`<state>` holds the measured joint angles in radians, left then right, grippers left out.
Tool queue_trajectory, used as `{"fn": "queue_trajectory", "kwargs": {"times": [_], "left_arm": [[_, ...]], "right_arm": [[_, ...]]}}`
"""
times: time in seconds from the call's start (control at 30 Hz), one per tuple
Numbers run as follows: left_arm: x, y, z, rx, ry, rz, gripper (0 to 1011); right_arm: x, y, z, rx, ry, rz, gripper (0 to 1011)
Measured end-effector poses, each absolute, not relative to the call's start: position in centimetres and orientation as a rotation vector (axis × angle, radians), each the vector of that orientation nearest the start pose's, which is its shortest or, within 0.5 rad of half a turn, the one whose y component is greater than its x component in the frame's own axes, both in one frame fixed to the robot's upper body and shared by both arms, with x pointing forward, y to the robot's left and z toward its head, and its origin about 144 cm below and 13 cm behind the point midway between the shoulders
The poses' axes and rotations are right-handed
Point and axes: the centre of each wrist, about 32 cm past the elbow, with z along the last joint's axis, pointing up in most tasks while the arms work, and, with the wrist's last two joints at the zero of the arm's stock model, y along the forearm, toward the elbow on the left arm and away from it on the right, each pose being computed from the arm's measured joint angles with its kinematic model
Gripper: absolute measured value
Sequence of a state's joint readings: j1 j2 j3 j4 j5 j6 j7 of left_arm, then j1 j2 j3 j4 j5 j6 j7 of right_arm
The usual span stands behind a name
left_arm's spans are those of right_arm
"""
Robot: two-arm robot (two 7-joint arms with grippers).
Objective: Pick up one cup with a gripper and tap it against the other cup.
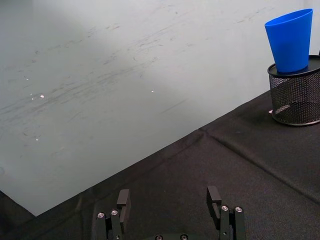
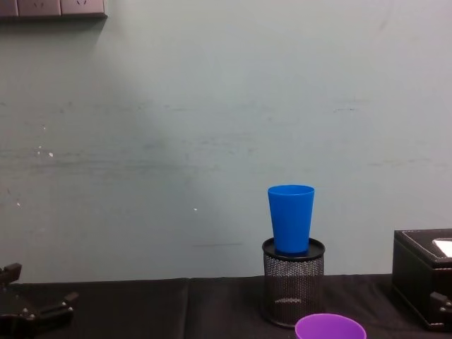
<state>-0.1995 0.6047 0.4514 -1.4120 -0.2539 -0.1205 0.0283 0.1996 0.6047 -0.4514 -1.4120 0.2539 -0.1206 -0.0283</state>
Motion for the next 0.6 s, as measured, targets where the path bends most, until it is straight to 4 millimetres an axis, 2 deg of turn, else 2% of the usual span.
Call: {"fn": "queue_trajectory", "kwargs": {"times": [0.6], "left_arm": [[48.86,30.97,113.98,0.305,-0.285,1.248,1000]], "right_arm": [[48.86,-30.97,113.98,-0.304,-0.285,-1.248,1004]]}}
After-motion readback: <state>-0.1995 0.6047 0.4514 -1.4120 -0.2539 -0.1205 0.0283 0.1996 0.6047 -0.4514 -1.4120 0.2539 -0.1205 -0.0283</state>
